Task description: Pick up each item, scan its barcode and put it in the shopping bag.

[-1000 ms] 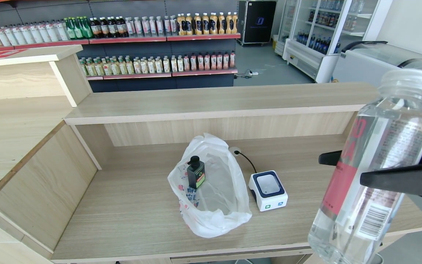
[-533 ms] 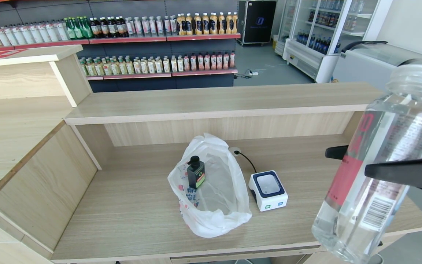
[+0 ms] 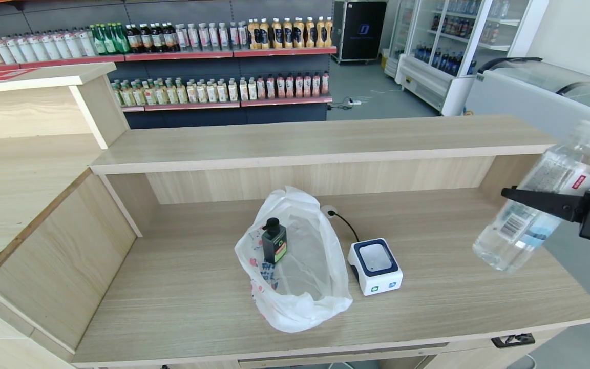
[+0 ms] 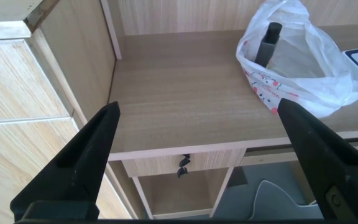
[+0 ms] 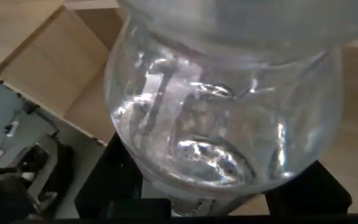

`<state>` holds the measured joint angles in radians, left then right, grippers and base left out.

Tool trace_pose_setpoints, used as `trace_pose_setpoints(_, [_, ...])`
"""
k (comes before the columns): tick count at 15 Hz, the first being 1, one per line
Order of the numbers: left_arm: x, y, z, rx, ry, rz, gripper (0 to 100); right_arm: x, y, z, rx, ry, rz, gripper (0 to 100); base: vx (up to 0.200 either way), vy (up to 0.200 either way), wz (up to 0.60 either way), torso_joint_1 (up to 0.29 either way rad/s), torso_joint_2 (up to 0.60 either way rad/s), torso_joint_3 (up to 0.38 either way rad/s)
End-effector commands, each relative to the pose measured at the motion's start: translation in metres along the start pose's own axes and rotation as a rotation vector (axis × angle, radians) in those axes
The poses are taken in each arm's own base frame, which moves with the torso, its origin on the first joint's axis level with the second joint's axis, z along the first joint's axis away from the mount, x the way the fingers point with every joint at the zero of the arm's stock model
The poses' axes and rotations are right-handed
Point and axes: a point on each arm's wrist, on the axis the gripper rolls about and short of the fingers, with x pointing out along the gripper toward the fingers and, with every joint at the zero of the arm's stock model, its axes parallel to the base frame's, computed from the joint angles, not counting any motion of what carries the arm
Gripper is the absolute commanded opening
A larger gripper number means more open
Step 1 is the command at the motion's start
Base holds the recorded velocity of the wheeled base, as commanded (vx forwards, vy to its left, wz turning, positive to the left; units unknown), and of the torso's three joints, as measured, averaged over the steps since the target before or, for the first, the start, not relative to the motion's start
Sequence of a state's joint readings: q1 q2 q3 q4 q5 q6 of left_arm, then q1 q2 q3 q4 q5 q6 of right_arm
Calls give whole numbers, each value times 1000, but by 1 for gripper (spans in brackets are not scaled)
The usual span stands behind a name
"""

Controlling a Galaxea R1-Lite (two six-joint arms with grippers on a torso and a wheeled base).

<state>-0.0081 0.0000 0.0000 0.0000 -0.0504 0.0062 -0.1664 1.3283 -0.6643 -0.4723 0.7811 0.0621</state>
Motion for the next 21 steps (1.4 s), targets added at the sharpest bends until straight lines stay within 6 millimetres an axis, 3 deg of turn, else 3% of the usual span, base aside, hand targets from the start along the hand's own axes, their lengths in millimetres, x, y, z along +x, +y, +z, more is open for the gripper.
trace_pose_setpoints(1, [0, 0, 0, 0, 0, 0, 100, -8, -22, -10, -41, 61, -252, 0, 0, 0, 0, 0, 0, 0])
trace_pose_setpoints(2, [0, 0, 0, 0, 2, 0, 100, -10, -27, -12, -160, 108, -509, 0, 0, 0, 0, 0, 0, 0])
trace_pose_setpoints(4, [0, 0, 0, 0, 0, 0, 100, -9, -31, -14, -249, 173, -737, 0, 0, 0, 0, 0, 0, 0])
trace_pose_setpoints(6, [0, 0, 0, 0, 0, 0, 100, -5, -35, -14, -269, 176, -739, 0, 0, 0, 0, 0, 0, 0])
trace_pose_setpoints(10, [0, 0, 0, 0, 0, 0, 100, 38, -30, -10, -408, 57, -618, 0, 0, 0, 450, -1, -1, 1])
trace_pose_setpoints(14, [0, 0, 0, 0, 2, 0, 100, 78, -50, -29, -565, 26, -482, 0, 0, 0, 600, 1, 2, 4])
trace_pose_setpoints(18, [0, 0, 0, 0, 0, 0, 100, 92, -67, -54, -650, -51, -180, 0, 0, 0, 0, 0, 0, 0])
trace_pose_setpoints(21, [0, 0, 0, 1, 0, 0, 100, 83, -85, -72, -748, -75, -32, 0, 0, 0, 0, 0, 0, 0])
